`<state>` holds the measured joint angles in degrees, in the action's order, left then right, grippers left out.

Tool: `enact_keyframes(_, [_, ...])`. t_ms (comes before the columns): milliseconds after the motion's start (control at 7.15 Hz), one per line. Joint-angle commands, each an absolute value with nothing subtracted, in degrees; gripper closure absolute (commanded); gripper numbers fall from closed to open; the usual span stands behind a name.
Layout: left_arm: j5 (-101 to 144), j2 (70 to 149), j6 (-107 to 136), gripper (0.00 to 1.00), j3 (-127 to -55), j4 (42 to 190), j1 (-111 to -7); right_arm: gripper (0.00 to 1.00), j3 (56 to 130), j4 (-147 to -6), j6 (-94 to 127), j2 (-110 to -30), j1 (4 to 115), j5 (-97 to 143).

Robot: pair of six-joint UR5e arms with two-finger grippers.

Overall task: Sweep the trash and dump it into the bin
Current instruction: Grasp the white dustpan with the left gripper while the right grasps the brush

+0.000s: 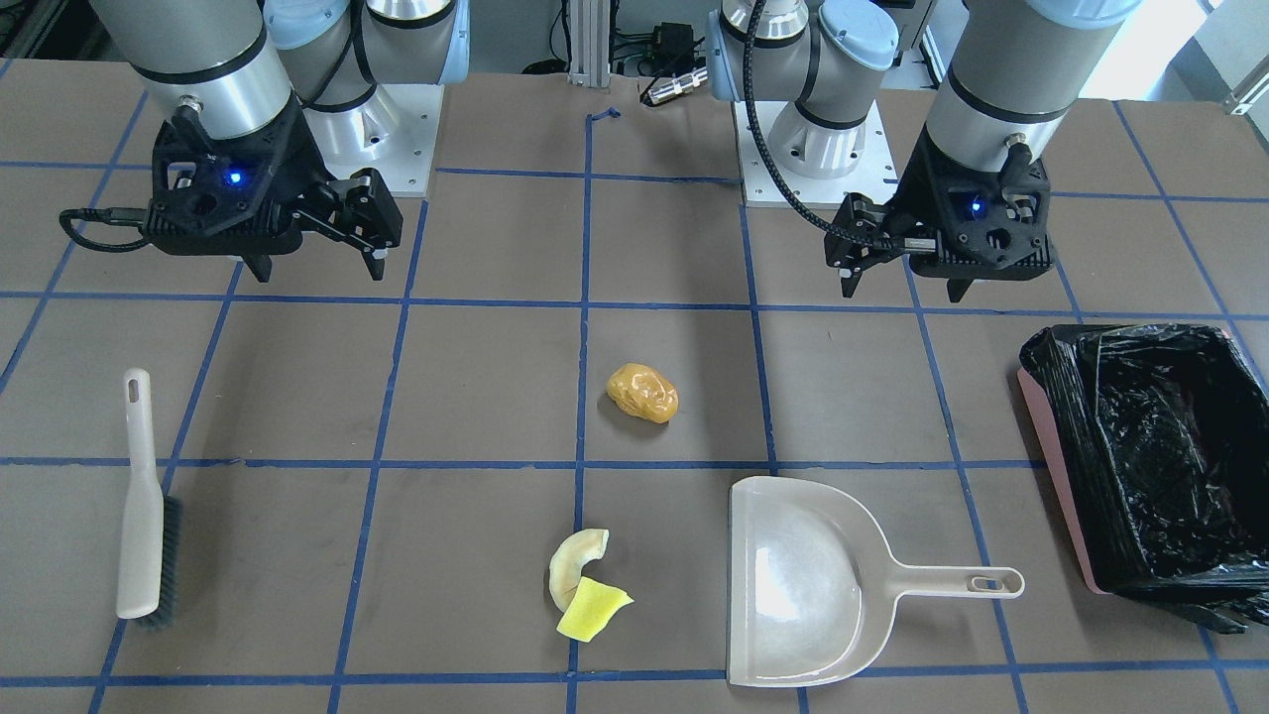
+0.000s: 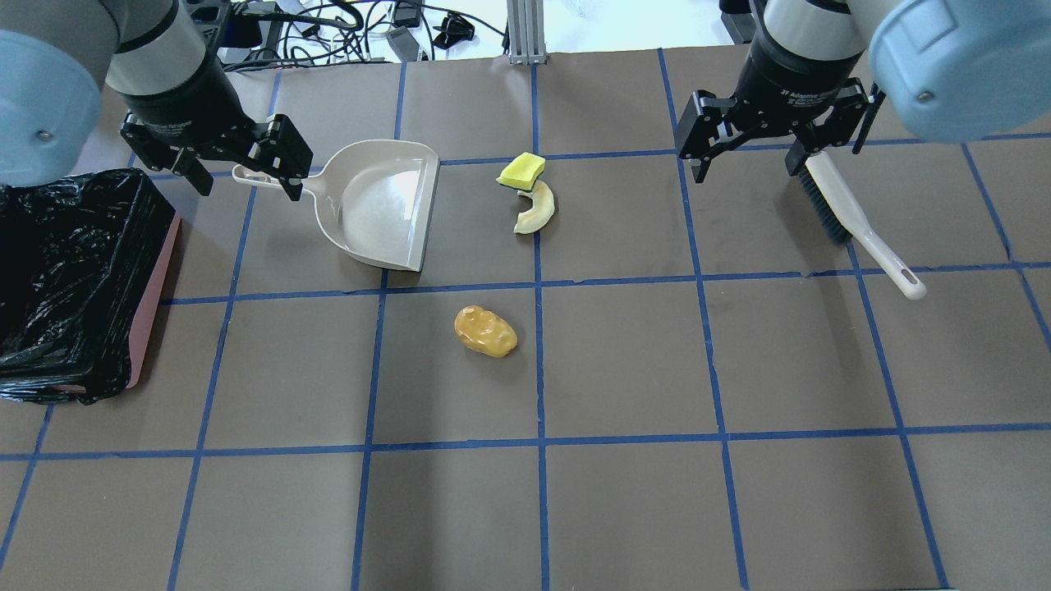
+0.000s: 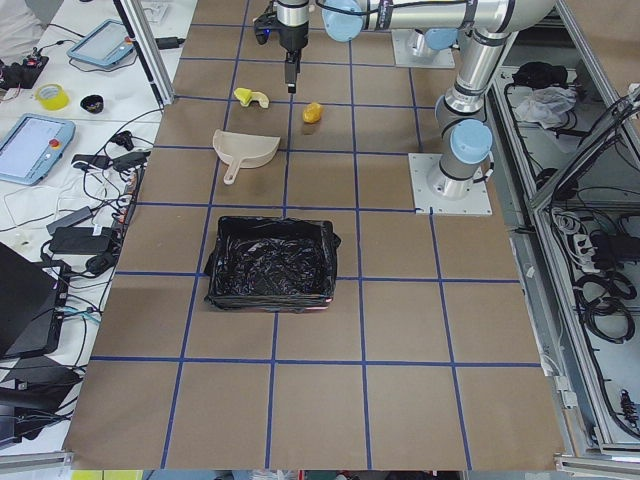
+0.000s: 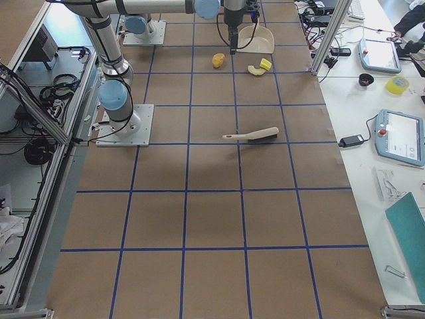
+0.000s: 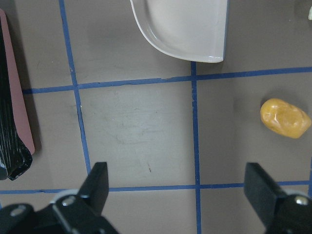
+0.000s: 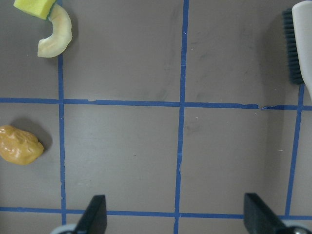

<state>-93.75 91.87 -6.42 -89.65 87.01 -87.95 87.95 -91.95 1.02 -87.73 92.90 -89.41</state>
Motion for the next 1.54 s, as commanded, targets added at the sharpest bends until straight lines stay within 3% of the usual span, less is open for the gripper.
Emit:
enact_keyframes(0, [-93.78,92.37,-6.42,0.00,-89.21,87.01,-87.80,0.00,87.89,-92.02,0.79,-87.89,92.90,-89.73])
enact_keyframes(419, [-91.33,93.16,-5.82,0.00,-88.68,85.78,-87.28,0.00,88.85,-92.37,0.53,-89.64,92.99,-89.13])
enact_keyframes(978, [-91.58,94.92,35.06,0.00,-90.88,78.31,-80.25,0.00,89.56,-92.46,-13.12,-89.04,76.25,-89.74])
enact_keyframes(1398, [-91.32,99.56,60.76,0.00,-91.23,78.14,-80.16,0.00,90.79,-99.02,-32.67,-81.59,69.71,-89.03])
